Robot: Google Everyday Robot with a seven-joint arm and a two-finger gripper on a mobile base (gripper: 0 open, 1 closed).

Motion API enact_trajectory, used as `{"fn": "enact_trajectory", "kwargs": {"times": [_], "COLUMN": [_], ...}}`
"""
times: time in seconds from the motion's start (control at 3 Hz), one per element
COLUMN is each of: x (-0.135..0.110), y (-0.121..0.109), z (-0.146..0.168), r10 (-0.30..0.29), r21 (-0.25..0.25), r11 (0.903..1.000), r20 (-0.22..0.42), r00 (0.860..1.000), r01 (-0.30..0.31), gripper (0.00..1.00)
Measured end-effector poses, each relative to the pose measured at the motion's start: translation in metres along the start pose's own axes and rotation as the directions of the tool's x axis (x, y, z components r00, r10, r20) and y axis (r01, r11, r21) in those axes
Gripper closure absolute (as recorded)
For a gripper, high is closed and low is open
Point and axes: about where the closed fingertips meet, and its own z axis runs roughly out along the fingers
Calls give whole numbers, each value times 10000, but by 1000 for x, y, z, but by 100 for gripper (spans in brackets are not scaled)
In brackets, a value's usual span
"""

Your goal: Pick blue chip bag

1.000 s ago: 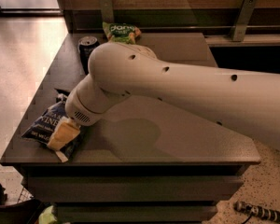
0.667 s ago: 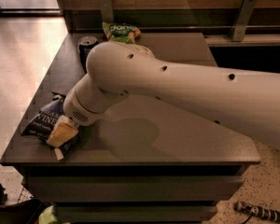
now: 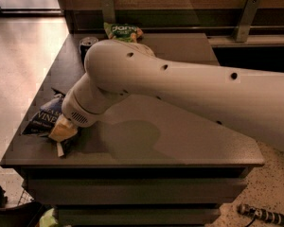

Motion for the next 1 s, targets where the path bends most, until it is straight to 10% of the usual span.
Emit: {"fn": "enact_trajectory", "kwargs": {"times": [1.0], "x": [0], "y": [0], "z": [0], "r10": [-2], "r21": [0], "r11": [10000], "r20": [1], "r00": [10000], "r01": [2], "gripper": [100]}}
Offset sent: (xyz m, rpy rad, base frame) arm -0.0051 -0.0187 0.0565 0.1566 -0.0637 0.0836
